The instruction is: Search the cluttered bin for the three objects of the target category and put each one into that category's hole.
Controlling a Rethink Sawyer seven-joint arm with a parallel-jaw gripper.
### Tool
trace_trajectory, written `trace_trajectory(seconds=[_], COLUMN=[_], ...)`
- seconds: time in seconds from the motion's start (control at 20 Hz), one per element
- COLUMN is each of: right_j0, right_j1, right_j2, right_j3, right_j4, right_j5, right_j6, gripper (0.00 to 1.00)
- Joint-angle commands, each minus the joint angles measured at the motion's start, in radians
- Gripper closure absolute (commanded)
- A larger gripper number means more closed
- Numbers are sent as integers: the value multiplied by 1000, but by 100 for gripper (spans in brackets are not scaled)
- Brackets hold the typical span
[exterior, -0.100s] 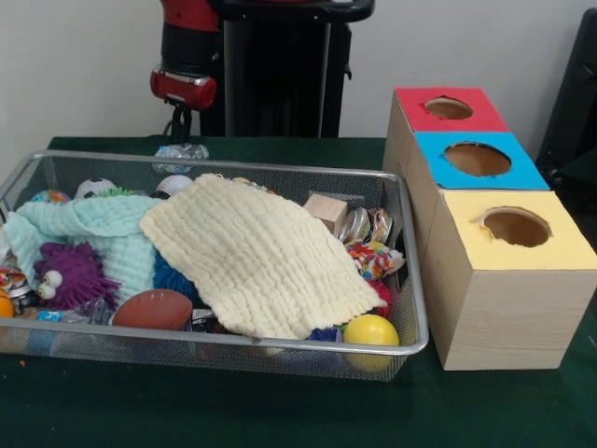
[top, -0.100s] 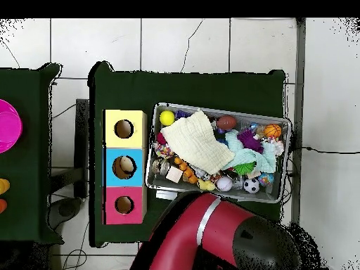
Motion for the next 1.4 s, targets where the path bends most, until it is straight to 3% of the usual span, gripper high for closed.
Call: trace_trajectory(seconds=[0.05, 0.45, 0.65, 0.8, 0.85, 1.2, 1.4], right_j0=[-20, -2, 11, 29, 28, 48, 38], right_j1=[49, 45, -4, -19, -20, -21, -102], right_j2=[164, 159, 191, 194, 197, 190, 234], right_j3=[-220, -220, -241, -247, -245, -231, -195], right_j4=[135, 145, 76, 58, 58, 73, 15], right_j5=[-51, -40, 154, 230, 230, 252, 410], right_j6=[10, 2, 57, 50, 47, 35, 59], gripper=[100, 100, 100, 100, 0, 0, 0])
